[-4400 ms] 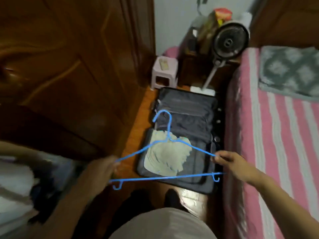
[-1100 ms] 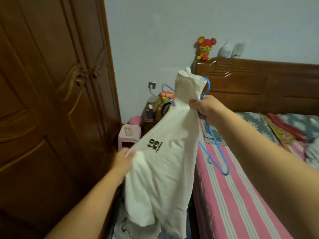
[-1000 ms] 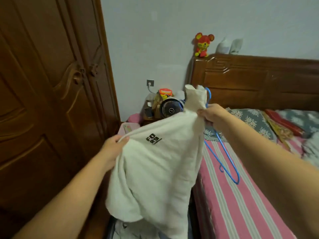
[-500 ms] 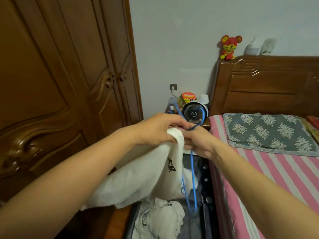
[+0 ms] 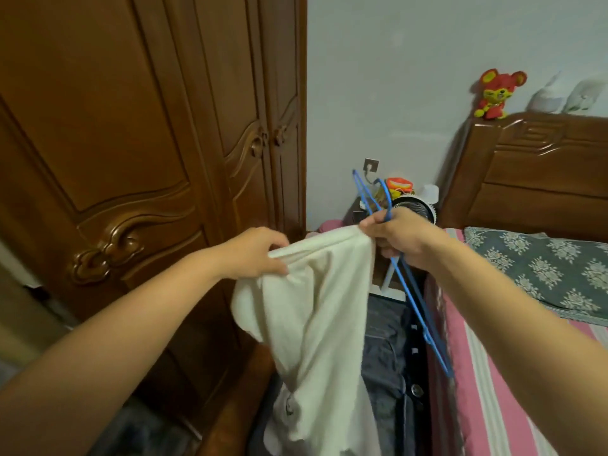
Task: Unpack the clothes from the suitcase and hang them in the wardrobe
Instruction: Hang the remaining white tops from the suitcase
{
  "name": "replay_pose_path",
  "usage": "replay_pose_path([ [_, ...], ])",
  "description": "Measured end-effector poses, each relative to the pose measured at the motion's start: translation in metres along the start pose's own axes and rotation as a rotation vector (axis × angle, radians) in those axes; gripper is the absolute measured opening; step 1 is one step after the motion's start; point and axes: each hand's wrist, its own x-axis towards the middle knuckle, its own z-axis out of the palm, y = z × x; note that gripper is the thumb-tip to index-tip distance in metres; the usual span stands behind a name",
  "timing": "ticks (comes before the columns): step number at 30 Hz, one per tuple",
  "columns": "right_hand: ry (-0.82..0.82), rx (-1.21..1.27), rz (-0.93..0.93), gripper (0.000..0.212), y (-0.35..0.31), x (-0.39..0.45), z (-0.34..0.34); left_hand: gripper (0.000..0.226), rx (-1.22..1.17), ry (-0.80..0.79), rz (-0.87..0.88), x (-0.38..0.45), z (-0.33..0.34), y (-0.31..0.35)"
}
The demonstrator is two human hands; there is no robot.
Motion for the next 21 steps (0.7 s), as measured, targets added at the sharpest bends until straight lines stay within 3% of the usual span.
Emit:
replay_pose_path([
  [3,0.059,0.029,-0.021,0.025,-0.006,-0.004,-0.025,0.013,0.046,-0.063,-0.074,-0.001,0.012,-0.018],
  [8,0.195,-0.001,0.027,0.021,0.01,-0.008,-0.057,0.011,0.05,0.003,-0.117,0.014,0.027,-0.031],
  [12,0.233,-0.038,0.094,0.014,0.03,-0.017,-0.073,0.033,0.393,0.054,0.007,0.029,0.025,-0.014],
  [14,0.244,-0.032,0.084,0.014,0.035,-0.027,-0.081,0.034,0.685,0.174,0.11,0.032,0.025,-0.009],
  [16,0.236,-0.072,0.069,0.017,0.042,-0.036,-0.086,0.028,0.813,0.456,0.149,0.031,0.031,-0.011],
  [18,0.219,-0.117,0.06,0.019,0.052,-0.045,-0.084,0.02,0.681,0.654,0.055,0.029,0.041,-0.012],
  [21,0.202,-0.13,0.085,0.018,0.077,-0.052,-0.078,0.031,-0.03,0.656,-0.195,0.038,0.061,-0.006],
])
